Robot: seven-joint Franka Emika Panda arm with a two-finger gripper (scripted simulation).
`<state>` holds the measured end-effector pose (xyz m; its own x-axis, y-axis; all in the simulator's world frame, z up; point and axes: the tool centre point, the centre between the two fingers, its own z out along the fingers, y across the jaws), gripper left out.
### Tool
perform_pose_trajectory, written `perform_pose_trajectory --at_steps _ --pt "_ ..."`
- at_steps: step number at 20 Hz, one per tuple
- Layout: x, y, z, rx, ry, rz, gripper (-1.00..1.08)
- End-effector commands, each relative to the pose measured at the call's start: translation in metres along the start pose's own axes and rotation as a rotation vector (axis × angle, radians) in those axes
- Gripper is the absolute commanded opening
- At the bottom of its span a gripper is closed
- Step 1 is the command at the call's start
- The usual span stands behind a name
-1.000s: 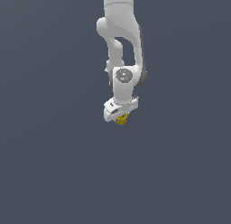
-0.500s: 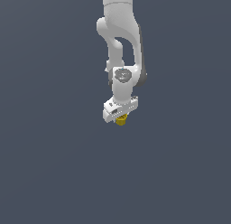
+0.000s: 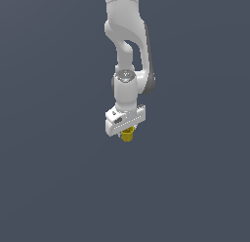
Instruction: Pick up the object and move it to a goal position.
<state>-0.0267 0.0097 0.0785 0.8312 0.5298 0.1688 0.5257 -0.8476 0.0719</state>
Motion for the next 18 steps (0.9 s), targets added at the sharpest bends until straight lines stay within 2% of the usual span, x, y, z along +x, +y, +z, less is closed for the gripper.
perform_pose_trajectory --at_steps 1,11,18 --pt "0.012 0.017 -0.010 -0.025 0.058 -0.012 -1.00" --pt "0.055 0.076 -0.058 -0.114 0.282 -0.058 -1.00" --pt "0.077 0.107 -0.093 -0.165 0.415 -0.084 -1.00"
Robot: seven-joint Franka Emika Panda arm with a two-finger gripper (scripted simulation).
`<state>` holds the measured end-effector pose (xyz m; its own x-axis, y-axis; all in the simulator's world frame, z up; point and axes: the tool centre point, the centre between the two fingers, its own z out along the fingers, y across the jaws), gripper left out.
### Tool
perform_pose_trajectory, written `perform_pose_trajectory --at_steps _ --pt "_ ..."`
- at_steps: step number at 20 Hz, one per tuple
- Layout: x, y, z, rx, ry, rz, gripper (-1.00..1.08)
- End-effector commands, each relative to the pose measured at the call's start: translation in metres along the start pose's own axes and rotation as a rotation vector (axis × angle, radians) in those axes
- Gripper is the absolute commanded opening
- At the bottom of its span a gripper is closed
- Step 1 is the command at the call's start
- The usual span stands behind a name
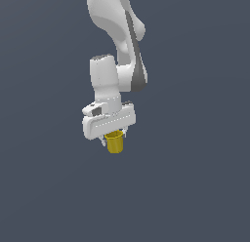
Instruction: Pick up the object and move it to a goal position.
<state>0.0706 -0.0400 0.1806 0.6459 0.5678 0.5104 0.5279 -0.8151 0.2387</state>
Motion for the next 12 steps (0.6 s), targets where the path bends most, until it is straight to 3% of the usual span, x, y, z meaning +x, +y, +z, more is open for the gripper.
perform_pose_trajectory --at_steps 1,12 --pt "0.010 0.013 -0.008 -0.019 0.046 -0.010 -1.00" --pt "0.046 0.060 -0.045 -0.085 0.225 -0.044 -1.00"
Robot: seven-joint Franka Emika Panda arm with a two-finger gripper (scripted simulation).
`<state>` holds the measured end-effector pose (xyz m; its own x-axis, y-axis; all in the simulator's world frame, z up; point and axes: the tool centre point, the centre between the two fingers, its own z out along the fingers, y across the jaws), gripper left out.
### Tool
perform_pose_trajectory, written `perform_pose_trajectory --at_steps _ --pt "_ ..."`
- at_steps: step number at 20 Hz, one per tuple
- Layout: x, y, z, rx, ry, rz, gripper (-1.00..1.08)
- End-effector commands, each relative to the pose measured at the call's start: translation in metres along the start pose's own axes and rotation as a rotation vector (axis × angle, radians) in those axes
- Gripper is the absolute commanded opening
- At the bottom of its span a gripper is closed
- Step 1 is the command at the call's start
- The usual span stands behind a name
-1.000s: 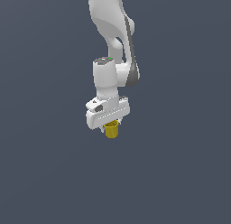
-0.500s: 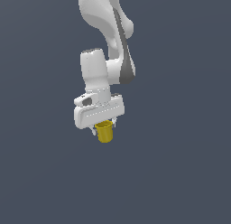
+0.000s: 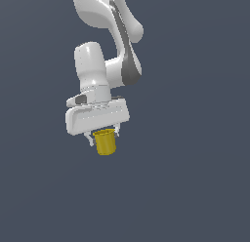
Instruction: Pick up the object and move it to a goal position.
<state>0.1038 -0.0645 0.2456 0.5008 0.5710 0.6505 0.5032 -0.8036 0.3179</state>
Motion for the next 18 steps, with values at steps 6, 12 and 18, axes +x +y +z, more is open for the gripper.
perform_pose_trajectory --at_steps 6,12,18 --pt "0.027 0.035 -0.023 -0.048 0.127 -0.025 -1.00" --pt "0.049 0.063 -0.047 -0.089 0.237 -0.046 -1.00" --pt "0.069 0.092 -0.077 -0.132 0.361 -0.071 -1.00"
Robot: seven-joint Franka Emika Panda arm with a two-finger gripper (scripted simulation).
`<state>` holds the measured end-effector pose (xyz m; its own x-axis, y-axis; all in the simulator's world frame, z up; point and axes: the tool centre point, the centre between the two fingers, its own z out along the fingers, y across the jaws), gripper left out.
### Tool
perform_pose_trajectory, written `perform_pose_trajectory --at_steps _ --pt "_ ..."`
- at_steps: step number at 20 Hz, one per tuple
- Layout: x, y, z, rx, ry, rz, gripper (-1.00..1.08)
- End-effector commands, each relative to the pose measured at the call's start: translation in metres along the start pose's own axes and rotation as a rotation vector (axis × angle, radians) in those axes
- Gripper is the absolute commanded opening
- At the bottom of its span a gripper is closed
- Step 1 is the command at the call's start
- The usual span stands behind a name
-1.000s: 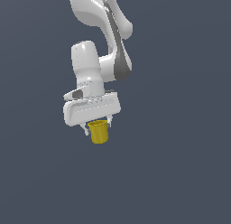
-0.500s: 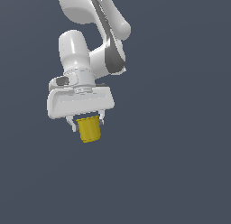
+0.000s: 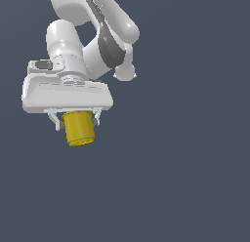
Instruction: Pick up the object and move it to a goal position.
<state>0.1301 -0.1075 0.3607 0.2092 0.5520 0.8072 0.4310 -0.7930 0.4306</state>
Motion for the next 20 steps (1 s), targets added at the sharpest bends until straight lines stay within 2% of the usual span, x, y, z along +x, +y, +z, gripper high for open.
perform_pose_trajectory --at_steps 1,6,11,15,20 --pt "0.012 0.015 -0.009 -0.020 0.054 -0.011 -1.00" --pt "0.030 0.037 -0.025 -0.049 0.143 -0.029 -1.00" --pt "0.042 0.051 -0.036 -0.067 0.208 -0.043 -1.00" --pt "0.047 0.057 -0.041 -0.073 0.240 -0.049 -1.00" --pt "0.050 0.059 -0.043 -0.074 0.255 -0.052 -1.00"
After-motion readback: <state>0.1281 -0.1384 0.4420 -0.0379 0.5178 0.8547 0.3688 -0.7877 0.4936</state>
